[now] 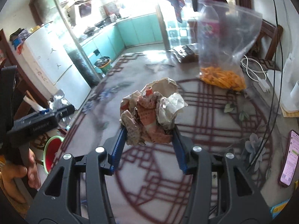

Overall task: Collect trash
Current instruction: 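Grasp the white crumpled paper with the left tool while the right tool grasps the tissue wad, then carry the white paper over the bucket with the left tool while the right tool carries the tissue wad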

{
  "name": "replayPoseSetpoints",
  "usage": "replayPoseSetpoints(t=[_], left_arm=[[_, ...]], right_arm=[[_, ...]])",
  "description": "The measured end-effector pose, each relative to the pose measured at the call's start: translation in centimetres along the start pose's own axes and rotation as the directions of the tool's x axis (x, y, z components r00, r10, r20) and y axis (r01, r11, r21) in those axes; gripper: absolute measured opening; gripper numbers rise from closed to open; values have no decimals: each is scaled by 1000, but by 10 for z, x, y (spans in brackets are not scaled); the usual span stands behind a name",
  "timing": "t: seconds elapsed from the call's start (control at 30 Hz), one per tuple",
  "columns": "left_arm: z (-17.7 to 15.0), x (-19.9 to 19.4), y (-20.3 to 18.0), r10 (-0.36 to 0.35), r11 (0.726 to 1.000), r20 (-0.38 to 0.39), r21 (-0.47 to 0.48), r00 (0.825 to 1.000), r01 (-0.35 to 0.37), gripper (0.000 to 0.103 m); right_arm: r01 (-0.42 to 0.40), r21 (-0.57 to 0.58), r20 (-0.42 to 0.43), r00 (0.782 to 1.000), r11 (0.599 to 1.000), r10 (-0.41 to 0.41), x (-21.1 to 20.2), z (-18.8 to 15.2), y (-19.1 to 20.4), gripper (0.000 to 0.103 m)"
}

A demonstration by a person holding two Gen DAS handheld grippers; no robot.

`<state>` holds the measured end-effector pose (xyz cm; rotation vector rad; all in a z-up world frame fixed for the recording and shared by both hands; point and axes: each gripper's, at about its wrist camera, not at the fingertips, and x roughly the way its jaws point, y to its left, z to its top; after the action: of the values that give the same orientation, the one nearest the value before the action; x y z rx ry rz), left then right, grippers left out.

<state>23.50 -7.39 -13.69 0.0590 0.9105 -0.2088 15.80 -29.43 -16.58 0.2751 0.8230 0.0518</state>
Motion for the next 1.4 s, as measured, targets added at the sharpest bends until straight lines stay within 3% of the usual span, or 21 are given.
replayPoseSetpoints(t=[0.37,0.83,1.17,1.4], left_arm=[[-40,-66,75,-27,1000,62,-3,998,27,48],[-65,-104,181,-47,998,94,-31,994,50,48],[-76,-116,220,-49,997,112,-51,992,55,48],[-84,-119,255,-8,995,111,-97,994,19,48]], right_arm=[[17,-37,86,996,999,-14,-45,-19,93,48],[14,-78,130,991,997,-3,-58,-38,220,48],[27,-107,134,991,994,-13,-60,-49,268,48],[-2,-145,103,995,989,17,-47,-54,299,48]])
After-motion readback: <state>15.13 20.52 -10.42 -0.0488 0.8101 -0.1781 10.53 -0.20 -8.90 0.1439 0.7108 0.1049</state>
